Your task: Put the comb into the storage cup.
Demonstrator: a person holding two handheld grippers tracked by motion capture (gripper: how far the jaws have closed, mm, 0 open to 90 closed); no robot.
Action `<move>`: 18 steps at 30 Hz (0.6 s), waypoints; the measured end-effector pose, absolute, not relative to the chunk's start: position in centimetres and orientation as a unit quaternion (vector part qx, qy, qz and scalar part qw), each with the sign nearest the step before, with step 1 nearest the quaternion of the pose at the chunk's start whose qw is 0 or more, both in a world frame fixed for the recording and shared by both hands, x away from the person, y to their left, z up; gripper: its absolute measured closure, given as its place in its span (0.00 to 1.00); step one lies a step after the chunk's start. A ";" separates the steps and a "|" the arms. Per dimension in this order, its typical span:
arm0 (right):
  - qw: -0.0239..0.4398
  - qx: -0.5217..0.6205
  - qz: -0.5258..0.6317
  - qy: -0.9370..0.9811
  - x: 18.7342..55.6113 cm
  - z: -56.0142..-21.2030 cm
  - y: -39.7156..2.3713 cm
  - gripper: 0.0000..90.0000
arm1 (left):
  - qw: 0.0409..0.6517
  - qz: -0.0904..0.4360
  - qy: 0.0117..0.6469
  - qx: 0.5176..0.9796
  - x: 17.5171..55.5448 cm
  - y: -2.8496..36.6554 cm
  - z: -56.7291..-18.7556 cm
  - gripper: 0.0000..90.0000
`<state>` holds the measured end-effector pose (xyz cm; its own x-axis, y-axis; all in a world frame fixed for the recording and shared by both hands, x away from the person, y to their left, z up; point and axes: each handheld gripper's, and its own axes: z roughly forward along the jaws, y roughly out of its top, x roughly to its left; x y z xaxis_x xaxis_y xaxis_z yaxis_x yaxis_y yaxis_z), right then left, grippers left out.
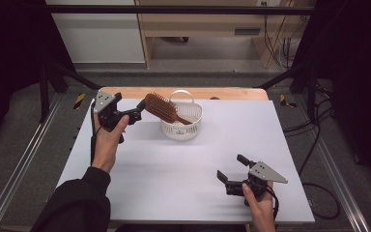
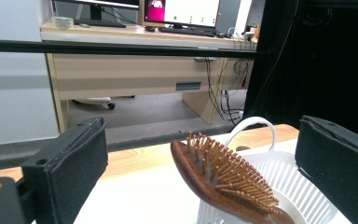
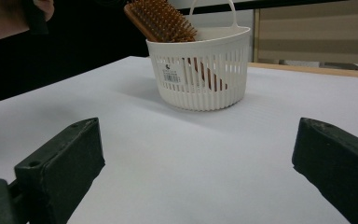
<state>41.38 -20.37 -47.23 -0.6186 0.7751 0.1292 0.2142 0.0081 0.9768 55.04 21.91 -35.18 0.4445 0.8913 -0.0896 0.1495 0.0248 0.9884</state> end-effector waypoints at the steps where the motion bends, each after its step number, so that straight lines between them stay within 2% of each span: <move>1: 0.234 0.369 0.599 0.671 41.4 -47.2 -20.4 0.02 | 0.580 0.321 0.418 0.621 54.9 22.0 -35.1 0.02; 18: 0.235 0.368 0.598 0.672 41.4 -47.2 -20.3 0.02 | 0.579 0.327 0.408 0.626 52.5 24.4 -34.5 0.02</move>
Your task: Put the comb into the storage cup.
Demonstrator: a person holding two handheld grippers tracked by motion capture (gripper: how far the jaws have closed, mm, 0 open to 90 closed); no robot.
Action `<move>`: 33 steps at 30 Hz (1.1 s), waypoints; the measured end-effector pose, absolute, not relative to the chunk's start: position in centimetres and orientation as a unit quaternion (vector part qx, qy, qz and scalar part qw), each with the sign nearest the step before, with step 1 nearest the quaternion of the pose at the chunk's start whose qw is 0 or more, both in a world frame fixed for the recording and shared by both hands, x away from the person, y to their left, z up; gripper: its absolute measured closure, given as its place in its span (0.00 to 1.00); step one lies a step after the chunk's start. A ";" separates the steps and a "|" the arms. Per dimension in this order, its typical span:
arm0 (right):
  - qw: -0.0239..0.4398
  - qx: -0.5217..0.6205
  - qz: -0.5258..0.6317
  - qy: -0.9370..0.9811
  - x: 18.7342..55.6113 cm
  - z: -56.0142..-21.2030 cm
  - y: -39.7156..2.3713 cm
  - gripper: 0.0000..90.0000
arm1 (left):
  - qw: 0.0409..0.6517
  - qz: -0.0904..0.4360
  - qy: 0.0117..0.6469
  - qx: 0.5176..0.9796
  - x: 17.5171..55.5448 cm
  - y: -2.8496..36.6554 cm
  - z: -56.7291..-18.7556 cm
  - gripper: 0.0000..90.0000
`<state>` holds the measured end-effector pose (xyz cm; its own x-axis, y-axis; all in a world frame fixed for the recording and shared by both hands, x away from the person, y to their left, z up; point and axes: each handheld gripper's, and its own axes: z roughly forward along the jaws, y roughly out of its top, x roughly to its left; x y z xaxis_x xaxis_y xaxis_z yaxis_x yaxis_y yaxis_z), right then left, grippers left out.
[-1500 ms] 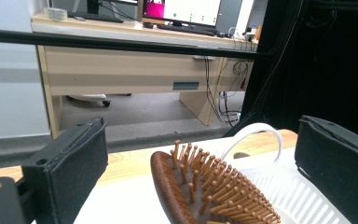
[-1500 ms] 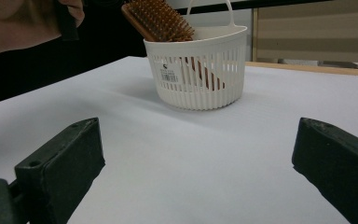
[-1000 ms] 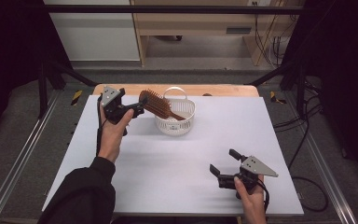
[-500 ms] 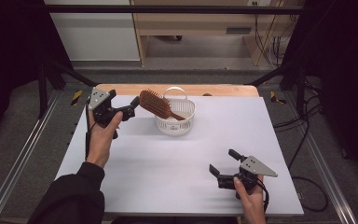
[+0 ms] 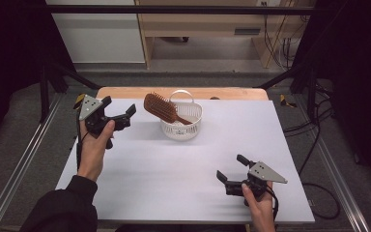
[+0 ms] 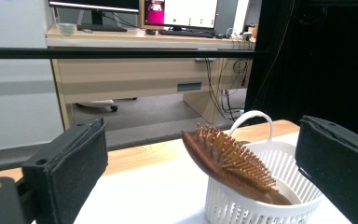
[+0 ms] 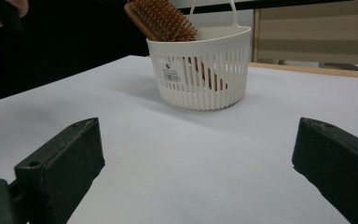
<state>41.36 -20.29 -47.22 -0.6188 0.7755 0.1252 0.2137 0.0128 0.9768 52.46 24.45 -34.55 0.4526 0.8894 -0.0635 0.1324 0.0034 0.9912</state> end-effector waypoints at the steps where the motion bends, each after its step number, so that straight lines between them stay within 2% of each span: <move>1: 0.235 0.368 0.598 0.672 41.4 -47.2 -20.3 0.02 | 0.579 0.326 0.408 0.625 52.3 24.6 -34.6 0.02; 33: 0.235 0.371 0.599 0.670 41.4 -47.2 -20.4 0.02 | 0.570 0.344 0.396 0.633 48.1 27.8 -36.5 0.02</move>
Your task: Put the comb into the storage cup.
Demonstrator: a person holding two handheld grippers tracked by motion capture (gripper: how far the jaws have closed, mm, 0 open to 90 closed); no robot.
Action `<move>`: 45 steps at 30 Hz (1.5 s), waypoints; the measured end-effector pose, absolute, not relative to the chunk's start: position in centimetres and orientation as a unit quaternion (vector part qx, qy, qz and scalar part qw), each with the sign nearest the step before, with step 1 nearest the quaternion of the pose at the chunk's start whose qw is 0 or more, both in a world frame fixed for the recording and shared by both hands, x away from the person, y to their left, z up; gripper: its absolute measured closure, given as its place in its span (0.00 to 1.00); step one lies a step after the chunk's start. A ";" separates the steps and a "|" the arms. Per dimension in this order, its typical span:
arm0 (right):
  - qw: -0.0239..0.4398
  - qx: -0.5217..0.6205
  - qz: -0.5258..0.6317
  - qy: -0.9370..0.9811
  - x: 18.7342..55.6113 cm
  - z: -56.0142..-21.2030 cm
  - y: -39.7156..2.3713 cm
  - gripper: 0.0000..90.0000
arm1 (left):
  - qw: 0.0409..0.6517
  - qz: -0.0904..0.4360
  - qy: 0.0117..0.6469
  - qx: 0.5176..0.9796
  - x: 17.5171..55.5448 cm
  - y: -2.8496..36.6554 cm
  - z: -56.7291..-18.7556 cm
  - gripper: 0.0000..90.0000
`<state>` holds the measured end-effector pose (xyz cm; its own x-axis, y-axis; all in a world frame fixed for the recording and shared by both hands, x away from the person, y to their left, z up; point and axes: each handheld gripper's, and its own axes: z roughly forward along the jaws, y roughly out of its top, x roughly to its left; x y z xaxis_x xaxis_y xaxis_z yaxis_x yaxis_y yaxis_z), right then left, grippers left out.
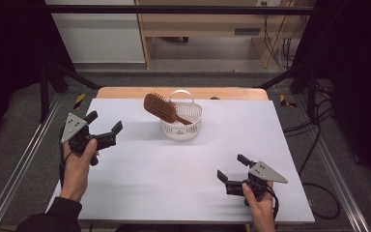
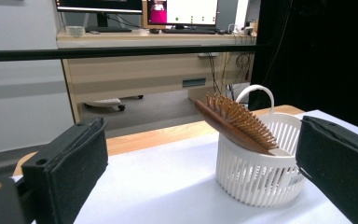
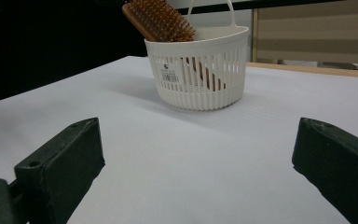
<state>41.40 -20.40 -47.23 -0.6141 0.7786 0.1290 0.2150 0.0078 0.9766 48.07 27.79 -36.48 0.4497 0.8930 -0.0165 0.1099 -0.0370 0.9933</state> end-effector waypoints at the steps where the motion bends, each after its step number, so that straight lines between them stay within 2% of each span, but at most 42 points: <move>1: 0.235 0.371 0.599 0.670 41.4 -47.2 -20.4 0.02 | 0.569 0.344 0.396 0.633 48.0 27.9 -36.6 0.02; 31: 0.240 0.376 0.596 0.668 41.4 -47.2 -20.5 0.02 | 0.559 0.367 0.397 0.629 44.6 30.6 -39.7 0.02; 45: 0.305 0.366 0.563 0.675 42.0 -44.6 -22.3 0.04 | 0.562 0.377 0.397 0.619 43.4 32.1 -41.8 0.02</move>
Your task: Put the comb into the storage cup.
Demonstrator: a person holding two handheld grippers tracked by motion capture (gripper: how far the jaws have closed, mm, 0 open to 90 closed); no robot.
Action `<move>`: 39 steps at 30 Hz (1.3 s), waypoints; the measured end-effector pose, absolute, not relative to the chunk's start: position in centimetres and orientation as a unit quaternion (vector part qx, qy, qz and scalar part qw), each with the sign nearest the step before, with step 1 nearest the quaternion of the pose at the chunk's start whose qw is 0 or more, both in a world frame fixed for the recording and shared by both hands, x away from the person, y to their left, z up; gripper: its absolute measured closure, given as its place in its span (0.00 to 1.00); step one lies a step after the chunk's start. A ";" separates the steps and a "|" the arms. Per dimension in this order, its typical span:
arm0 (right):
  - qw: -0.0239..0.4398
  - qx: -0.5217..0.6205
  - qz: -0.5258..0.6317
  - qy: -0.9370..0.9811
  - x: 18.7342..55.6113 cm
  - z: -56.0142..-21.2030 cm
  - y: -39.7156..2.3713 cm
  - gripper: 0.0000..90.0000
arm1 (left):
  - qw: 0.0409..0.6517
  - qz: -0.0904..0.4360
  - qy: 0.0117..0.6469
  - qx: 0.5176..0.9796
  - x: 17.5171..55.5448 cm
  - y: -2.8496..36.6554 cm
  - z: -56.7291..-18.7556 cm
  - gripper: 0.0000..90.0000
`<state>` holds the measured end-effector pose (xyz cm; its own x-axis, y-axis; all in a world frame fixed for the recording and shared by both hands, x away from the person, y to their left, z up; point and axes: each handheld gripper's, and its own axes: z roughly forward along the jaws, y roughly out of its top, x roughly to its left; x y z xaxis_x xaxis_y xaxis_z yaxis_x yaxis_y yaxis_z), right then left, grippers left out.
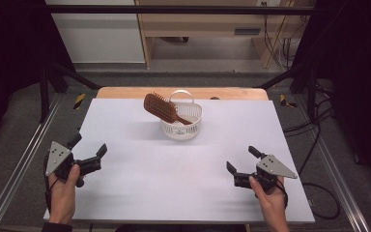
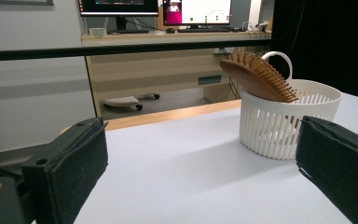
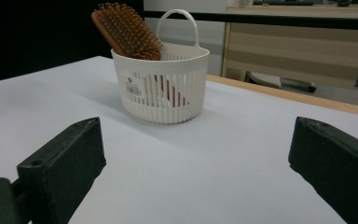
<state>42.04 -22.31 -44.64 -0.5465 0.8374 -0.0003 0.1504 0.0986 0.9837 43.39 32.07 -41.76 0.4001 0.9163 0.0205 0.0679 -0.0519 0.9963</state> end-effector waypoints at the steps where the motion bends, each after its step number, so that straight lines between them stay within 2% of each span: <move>1: 0.307 0.366 0.560 0.677 42.1 -44.6 -22.6 0.04 | 0.561 0.379 0.396 0.620 43.3 32.1 -41.9 0.02; 14: 0.324 0.379 0.549 0.671 41.8 -45.1 -25.1 0.05 | 0.552 0.383 0.401 0.623 42.2 32.5 -43.6 0.02; 39: 0.317 0.384 0.553 0.668 41.6 -46.6 -25.9 0.04 | 0.553 0.367 0.386 0.641 41.0 31.2 -45.2 0.02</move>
<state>41.62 -25.91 -46.55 -0.5029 0.8643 0.0012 0.1626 0.0933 0.9823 41.02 31.15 -45.20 0.4326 0.9006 0.0425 0.0894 -0.0898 0.9919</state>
